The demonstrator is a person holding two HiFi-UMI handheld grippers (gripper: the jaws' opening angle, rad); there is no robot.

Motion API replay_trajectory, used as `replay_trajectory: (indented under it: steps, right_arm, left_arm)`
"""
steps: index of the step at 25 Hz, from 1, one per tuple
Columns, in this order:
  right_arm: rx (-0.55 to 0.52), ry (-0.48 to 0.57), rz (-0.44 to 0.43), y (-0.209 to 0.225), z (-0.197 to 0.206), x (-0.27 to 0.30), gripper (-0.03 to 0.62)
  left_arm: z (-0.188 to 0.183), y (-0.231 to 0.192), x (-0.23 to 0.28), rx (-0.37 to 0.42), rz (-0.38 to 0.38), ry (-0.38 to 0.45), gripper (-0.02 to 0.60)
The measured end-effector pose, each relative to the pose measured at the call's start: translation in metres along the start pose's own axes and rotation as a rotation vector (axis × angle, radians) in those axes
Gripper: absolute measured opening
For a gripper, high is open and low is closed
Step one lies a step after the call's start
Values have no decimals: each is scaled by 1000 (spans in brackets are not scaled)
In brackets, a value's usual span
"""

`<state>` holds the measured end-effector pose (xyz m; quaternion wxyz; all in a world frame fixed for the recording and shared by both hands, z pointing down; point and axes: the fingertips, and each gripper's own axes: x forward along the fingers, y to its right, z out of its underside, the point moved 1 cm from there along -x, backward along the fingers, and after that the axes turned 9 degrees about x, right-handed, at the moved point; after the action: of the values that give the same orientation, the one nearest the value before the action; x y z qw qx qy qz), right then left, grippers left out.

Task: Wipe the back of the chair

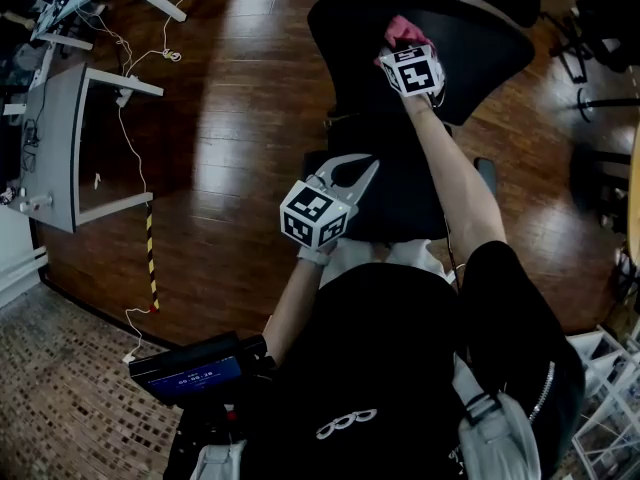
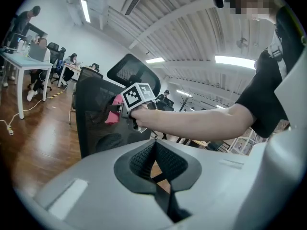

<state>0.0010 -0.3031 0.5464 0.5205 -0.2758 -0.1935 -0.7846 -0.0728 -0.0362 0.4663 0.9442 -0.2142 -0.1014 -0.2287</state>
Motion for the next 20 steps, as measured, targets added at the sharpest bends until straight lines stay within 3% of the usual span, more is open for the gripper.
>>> replay_trajectory:
  steps: [14, 17, 20]
  right_arm:
    - [-191, 92, -290, -134, -42, 29, 44]
    - [-251, 138, -320, -149, -61, 26, 44]
    - [-224, 150, -327, -144, -73, 26, 44]
  left_arm:
    - [5, -36, -30, -36, -89, 47, -11]
    - [5, -41, -30, -41, -97, 42, -11]
    - [2, -38, -28, -37, -97, 40, -11]
